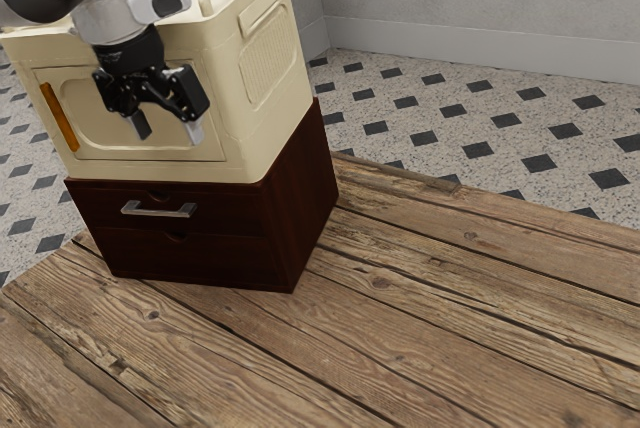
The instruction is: Pull the drawer handle with one arm to open the drawer
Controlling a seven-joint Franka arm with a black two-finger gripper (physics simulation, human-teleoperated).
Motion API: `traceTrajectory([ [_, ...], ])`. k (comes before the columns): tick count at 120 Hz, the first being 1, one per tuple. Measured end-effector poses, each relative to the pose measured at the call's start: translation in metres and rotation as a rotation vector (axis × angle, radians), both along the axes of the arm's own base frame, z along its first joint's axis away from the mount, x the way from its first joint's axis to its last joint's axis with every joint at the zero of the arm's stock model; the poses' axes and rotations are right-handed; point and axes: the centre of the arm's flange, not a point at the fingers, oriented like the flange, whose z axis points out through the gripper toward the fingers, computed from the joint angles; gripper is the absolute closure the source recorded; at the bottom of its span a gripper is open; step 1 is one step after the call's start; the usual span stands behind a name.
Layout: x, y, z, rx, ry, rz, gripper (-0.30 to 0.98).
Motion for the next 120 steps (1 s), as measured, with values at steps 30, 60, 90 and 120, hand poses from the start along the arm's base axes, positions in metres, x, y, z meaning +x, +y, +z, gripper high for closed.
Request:
traceTrajectory([
  [30, -0.021, -0.001, 0.059, 0.023, -0.117, 0.000, 0.00],
  [60, -0.064, -0.030, 0.160, 0.073, -0.356, -0.040, 0.00],
  [90, -0.029, -0.058, 0.129, 0.124, -0.311, -0.094, 0.00],
  [120, -0.112, -0.072, 0.072, 0.055, -0.229, -0.156, 0.00],
])
